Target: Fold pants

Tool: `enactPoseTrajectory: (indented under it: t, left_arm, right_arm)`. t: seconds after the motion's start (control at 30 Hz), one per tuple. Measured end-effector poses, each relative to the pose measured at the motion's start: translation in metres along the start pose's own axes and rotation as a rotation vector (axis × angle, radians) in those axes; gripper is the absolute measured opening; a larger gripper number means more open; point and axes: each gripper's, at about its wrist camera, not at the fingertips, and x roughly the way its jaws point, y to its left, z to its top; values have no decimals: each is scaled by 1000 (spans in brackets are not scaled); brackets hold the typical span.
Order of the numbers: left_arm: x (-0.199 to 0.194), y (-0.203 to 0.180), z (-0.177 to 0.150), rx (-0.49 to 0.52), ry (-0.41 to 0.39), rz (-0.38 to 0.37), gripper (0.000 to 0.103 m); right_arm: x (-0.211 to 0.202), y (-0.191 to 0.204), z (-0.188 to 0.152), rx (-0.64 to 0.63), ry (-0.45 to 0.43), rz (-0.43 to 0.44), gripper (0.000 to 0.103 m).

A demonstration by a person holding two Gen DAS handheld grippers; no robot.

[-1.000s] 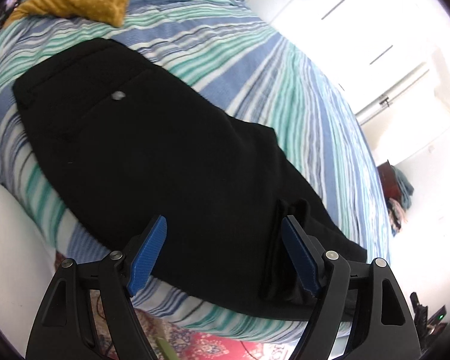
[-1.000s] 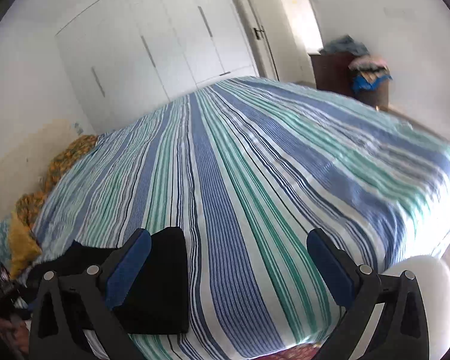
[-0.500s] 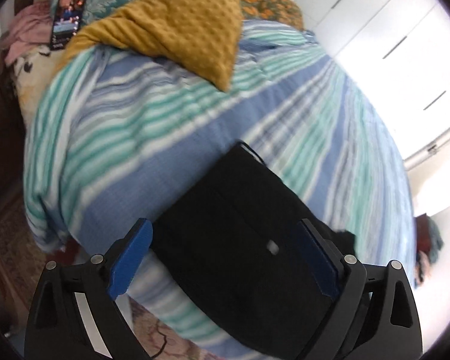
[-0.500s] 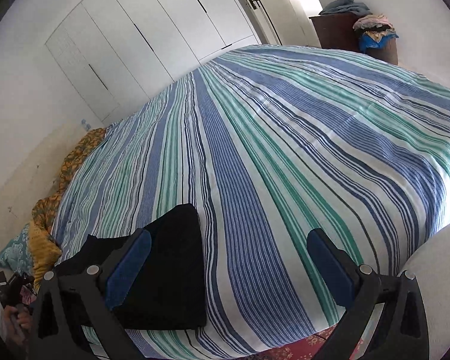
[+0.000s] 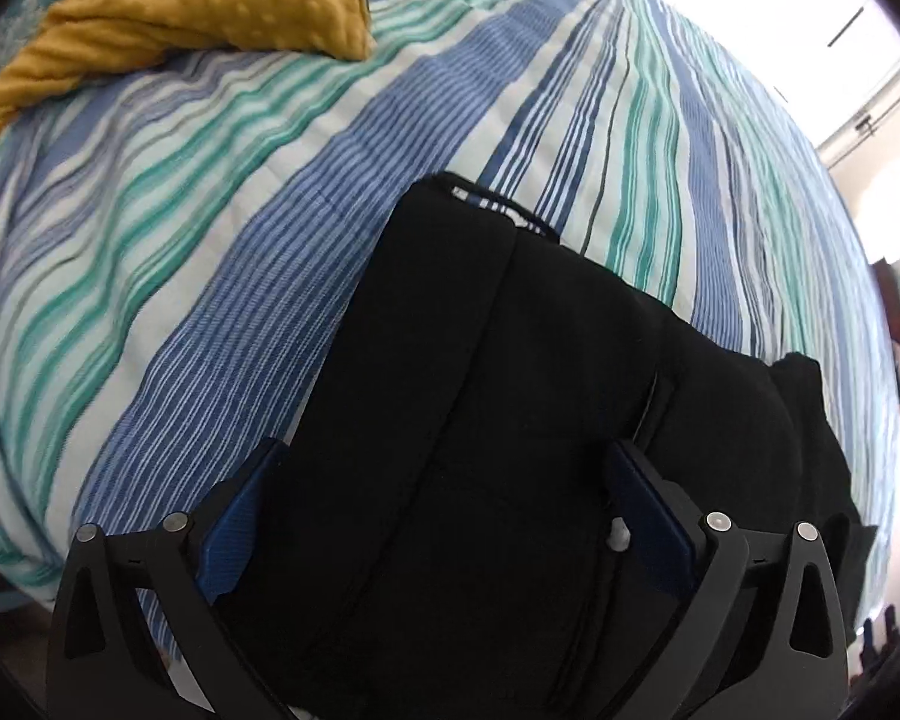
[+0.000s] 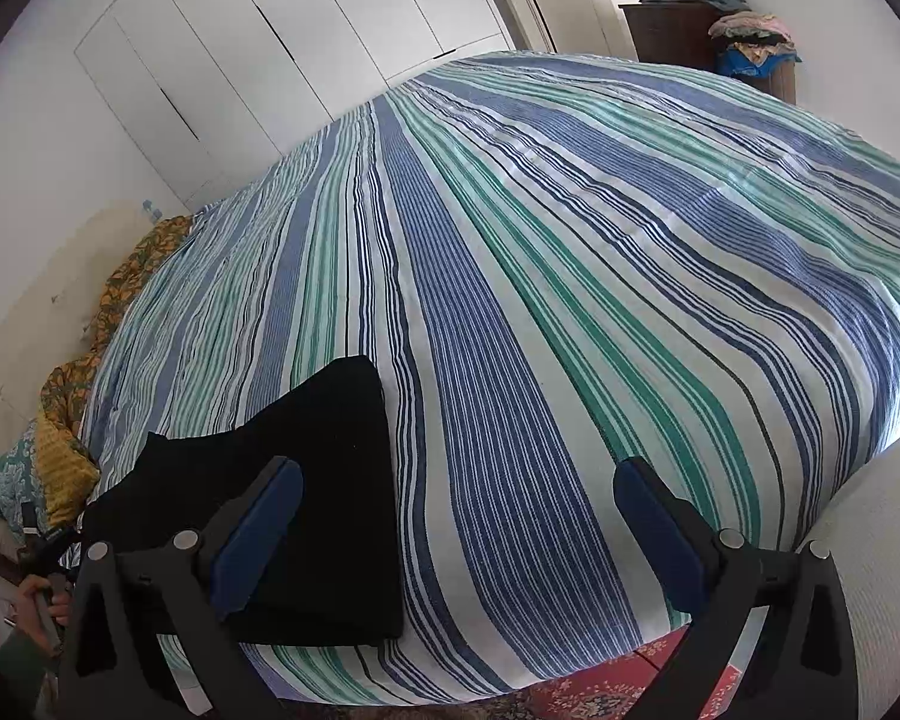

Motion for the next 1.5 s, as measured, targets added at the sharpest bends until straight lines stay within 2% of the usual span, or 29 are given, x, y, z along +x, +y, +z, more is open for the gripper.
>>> enactPoseTrajectory:
  t: [0.1,0.47,0.7,0.77,0.8,0.83,0.87,0.93,1.0,1.13,1.27,1.4,1.43,1.5]
  left_arm:
    - [3,7,3,-20,44,-40,103]
    - [15,-17,6,65,87,93,102]
    - [22,-25,10,58,113,117,102]
    - [19,-28,11,57,111,110,93]
    - [15,-29,12,58,105,114,85]
    - [9,-29,14,56,96,130,71]
    - [5,-28,15,46,97,123,65]
    - [-8,-26,17,33,93,118,39]
    - [-18,-25,18,22,88,111,30]
    - [-45,-22,20,-80,71,14,17]
    - [-87,-44,17,-137,22,-167,13]
    - [-130,-105,4,-92,3,-364,12]
    - [-137,-133,-5,-59,8,-406,11]
    - [-139,-187,-19,32,18,-428,10]
  right_arm:
    - [3,2,-1,-14,15,3,103]
    - [12,6,-5,-16,40,29,103]
    - [12,5,-4,-9,39,34,103]
    - [11,5,-4,-9,36,34,103]
    - [10,5,-4,-8,35,34,103]
    - [10,4,-4,-6,34,34,103]
    - [10,4,-4,-3,33,34,103]
    - [11,4,-4,1,34,34,103]
    - [11,3,-4,2,38,40,103]
    - [10,4,-4,2,36,60,103]
    - [7,1,-3,27,22,80,103]
    - [7,-7,-3,78,23,99,103]
    - [8,-9,-3,92,26,103,103]
    - [9,-13,-2,115,29,111,103]
